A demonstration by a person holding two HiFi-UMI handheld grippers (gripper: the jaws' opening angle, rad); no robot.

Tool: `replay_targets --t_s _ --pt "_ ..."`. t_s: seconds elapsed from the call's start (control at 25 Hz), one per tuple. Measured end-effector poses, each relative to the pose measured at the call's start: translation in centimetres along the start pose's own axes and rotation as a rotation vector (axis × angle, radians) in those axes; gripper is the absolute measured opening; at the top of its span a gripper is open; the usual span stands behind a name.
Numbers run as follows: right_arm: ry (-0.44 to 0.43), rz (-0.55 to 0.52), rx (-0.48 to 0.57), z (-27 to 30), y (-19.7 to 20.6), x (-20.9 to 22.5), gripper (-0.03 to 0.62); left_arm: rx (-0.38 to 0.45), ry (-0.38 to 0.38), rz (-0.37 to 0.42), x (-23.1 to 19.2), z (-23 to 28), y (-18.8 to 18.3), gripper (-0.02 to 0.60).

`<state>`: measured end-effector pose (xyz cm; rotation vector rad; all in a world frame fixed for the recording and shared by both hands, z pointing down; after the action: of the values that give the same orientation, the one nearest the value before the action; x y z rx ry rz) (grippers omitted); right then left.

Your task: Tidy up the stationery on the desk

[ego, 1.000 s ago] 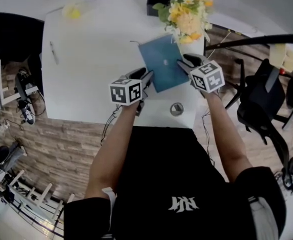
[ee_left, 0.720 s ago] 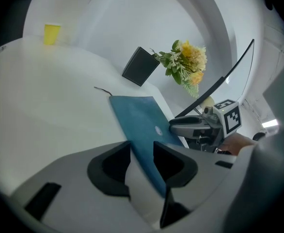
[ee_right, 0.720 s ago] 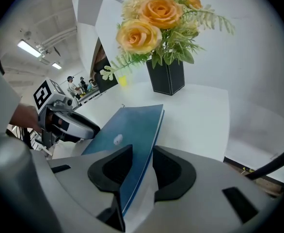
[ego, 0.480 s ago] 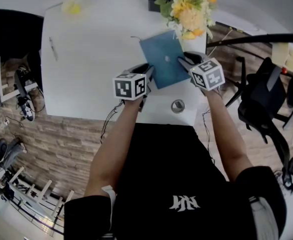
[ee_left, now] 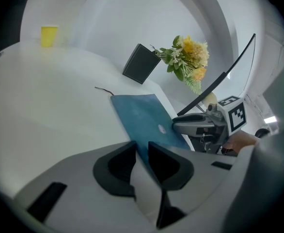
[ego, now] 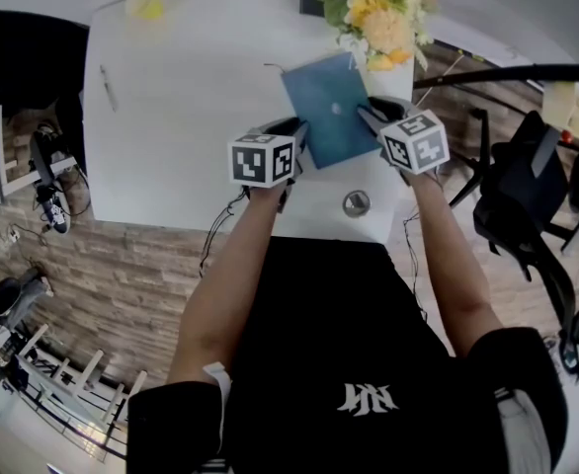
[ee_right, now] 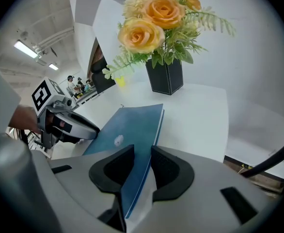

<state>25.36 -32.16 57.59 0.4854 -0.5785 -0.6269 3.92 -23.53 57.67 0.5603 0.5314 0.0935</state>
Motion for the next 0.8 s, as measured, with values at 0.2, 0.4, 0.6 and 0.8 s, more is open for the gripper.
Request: replay_targets --t_s 0.2,0.4,0.6,0.8 --pt "-0.002 0.011 -0.006 -0.1 0.2 -0.4 0.128 -0.006 0.002 0.001 -0.2 -0.3 0.0 0.08" --pt "-0.013 0.016 -0.011 0.2 0.5 -1.0 0.127 -0.022 0.004 0.004 -0.8 -0.7 0.2 0.077" --pt "-0.019 0.001 -0.034 0.4 0.9 -2.7 0.127 -0.017 0.006 0.001 -1.6 -1.9 0.9 0.075" --pt "-0.011 0.0 -0.059 0.6 1.7 -4.4 0.127 -0.019 0.025 0.008 -3.0 -2.8 1.3 0.074"
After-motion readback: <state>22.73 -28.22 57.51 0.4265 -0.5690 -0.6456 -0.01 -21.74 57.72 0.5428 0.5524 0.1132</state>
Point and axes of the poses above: the fingertips, and each gripper's own axes: z forward along the fingers, x to its right, y out of its underside, the point moved 9 cm from there along -z, backward along the fingers, and after that the axes turned 8 degrees about z, right-handed, at the moved point
